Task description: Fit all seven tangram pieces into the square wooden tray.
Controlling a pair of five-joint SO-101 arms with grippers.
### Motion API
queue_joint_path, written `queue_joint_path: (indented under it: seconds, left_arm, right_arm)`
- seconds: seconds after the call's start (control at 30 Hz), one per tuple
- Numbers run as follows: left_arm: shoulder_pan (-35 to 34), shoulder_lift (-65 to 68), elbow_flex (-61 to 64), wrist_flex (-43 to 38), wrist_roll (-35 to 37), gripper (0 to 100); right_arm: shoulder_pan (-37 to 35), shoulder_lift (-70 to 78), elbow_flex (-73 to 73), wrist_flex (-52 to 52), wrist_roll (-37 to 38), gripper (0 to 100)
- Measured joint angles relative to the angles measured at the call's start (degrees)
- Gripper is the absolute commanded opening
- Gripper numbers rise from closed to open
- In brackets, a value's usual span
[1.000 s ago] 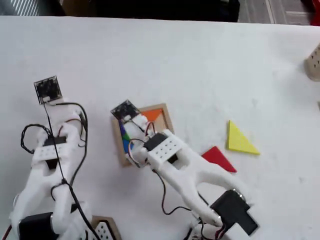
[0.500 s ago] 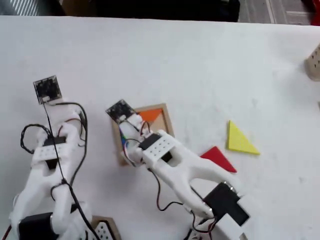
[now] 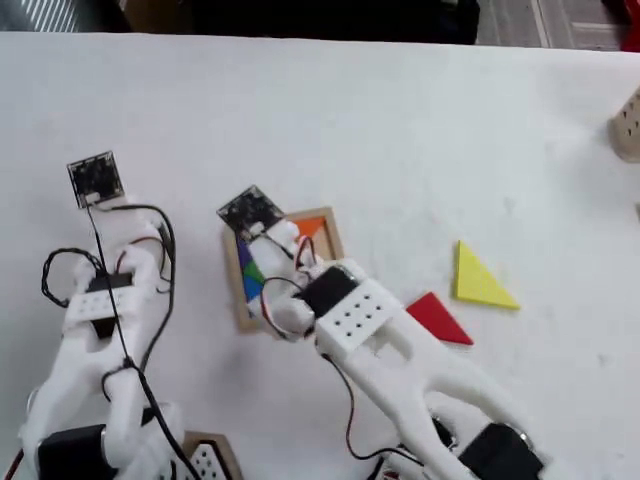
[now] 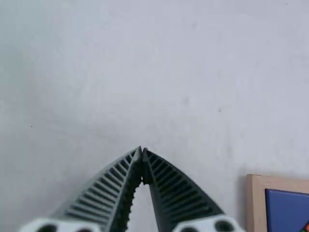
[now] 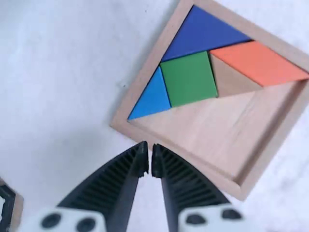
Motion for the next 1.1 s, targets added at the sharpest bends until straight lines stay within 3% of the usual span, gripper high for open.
queue_joint_path:
  seconds: [0.2,0.33,0.47,1.1]
  left_arm:
    - [0.0,0.0,0.0,0.0,-0.1,2]
    - [2.2,0.0,1.8,-0.2,-6.1,2]
    - [4.6,0.0,2.9,-0.4,-10.4,2]
    - [4.8,0.0,2.9,2.5,-13.5,2]
  right_arm:
    - [11.3,-5.6,5.8,2.5,1.8,1.9]
    - [21.2,-6.9,8.0,2.5,8.8,1.8]
    - [29.5,-7.4,10.8,2.5,9.2,1.8]
    - [55.0,-7.5,14.5,3.0,9.3,1.8]
